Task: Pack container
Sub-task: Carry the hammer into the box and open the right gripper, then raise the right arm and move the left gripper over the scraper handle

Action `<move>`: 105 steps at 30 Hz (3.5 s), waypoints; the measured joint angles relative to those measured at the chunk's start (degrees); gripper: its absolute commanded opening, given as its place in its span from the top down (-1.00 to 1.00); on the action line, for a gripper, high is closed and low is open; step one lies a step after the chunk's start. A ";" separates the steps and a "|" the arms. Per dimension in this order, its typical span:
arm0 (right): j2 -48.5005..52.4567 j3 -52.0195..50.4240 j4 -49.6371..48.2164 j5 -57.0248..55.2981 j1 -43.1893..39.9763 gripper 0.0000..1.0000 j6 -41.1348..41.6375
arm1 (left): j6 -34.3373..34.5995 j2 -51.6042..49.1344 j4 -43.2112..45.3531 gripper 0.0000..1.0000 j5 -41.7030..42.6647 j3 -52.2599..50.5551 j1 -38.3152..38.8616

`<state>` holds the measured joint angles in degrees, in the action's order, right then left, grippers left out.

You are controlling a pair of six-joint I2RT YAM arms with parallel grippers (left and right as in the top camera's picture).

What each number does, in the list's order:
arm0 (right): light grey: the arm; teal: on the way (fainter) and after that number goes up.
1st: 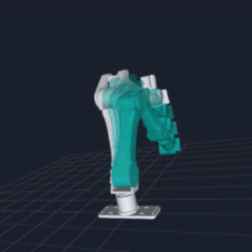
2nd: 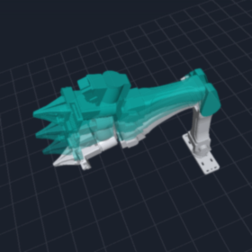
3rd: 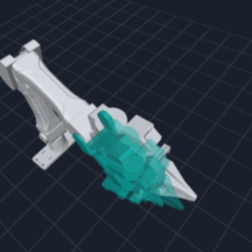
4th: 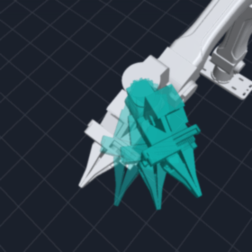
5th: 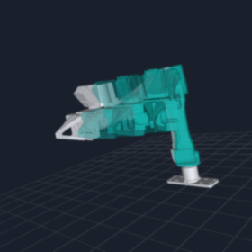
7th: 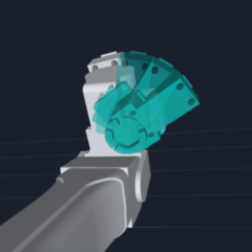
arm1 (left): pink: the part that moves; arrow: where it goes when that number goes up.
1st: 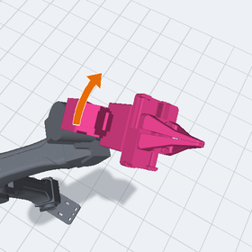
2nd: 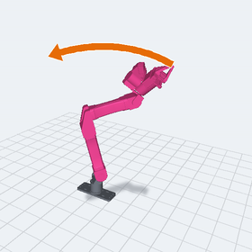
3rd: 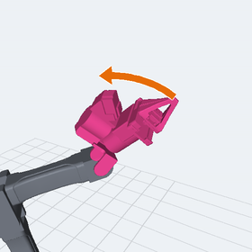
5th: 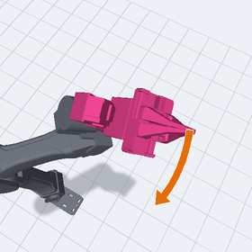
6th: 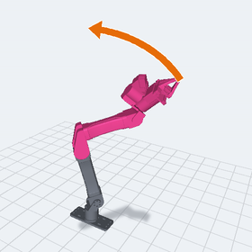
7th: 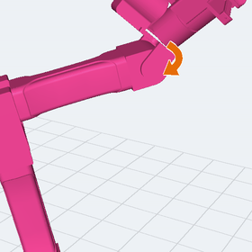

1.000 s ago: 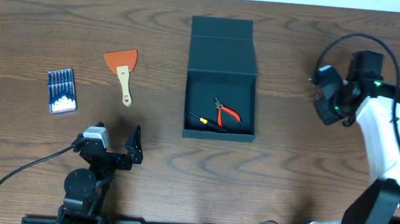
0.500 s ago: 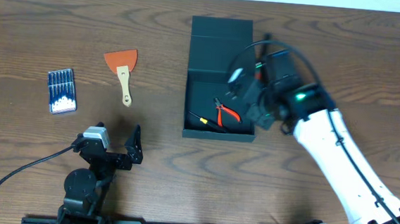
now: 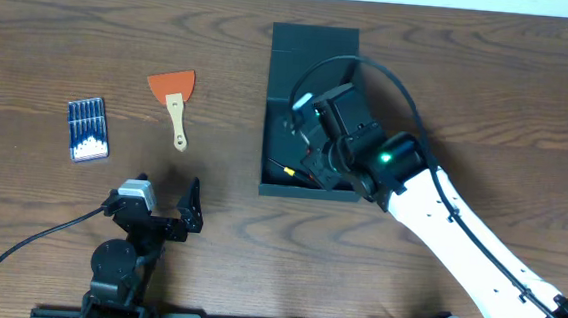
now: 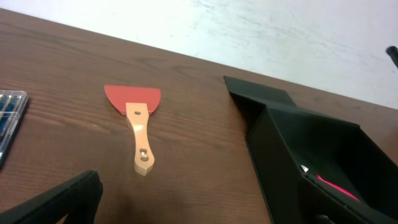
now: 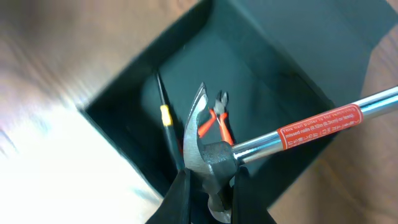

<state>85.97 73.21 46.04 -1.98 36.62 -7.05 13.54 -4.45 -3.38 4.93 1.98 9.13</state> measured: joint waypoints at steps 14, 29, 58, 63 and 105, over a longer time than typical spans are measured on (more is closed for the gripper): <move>4.57 0.02 -1.16 2.05 1.49 0.97 25.68 | 0.00 0.00 0.00 -0.97 0.26 0.00 0.00; 11.19 0.04 -0.70 3.93 6.12 0.97 29.44 | 0.00 0.00 0.00 -0.97 0.37 0.00 0.00; 12.50 16.33 2.78 0.00 -4.68 -0.98 15.72 | -2.60 -8.50 -21.38 -0.97 -1.68 17.75 0.00; 10.84 27.36 12.33 -0.55 -16.76 -0.98 19.98 | -3.08 -22.05 -31.87 -0.97 -3.23 36.61 0.00; 10.29 7.30 16.02 -1.92 -36.57 -0.98 22.32 | -7.78 -109.18 -51.39 -0.97 -1.88 87.38 -8.31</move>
<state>96.27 80.51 62.06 -3.90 0.05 15.27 5.76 -113.62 -54.76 3.05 89.36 0.82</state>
